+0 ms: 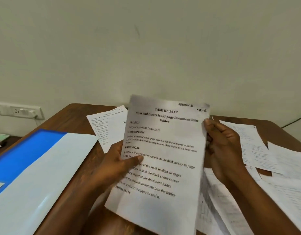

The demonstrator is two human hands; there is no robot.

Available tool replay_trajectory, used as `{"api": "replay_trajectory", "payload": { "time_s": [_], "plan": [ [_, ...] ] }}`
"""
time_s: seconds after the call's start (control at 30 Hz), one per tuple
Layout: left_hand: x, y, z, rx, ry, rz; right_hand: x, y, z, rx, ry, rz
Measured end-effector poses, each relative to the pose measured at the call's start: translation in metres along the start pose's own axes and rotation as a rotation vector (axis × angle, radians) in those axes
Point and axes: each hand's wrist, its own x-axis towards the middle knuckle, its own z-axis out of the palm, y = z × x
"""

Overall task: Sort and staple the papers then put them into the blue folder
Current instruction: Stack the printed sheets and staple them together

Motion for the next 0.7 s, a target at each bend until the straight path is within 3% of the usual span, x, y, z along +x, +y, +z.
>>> {"api": "replay_trajectory", "payload": {
  "time_s": [0.17,0.37,0.7],
  "plan": [
    [0.01,-0.009,-0.004,0.022,0.011,-0.044,0.003,0.008,-0.006,-0.06,-0.06,0.136],
    [0.019,-0.022,-0.012,-0.116,0.081,0.027,0.004,0.015,-0.008,-0.075,-0.052,0.21],
    [0.026,-0.032,-0.02,-0.22,0.136,0.121,0.016,0.017,-0.017,-0.011,0.085,0.217]
  ]
}}
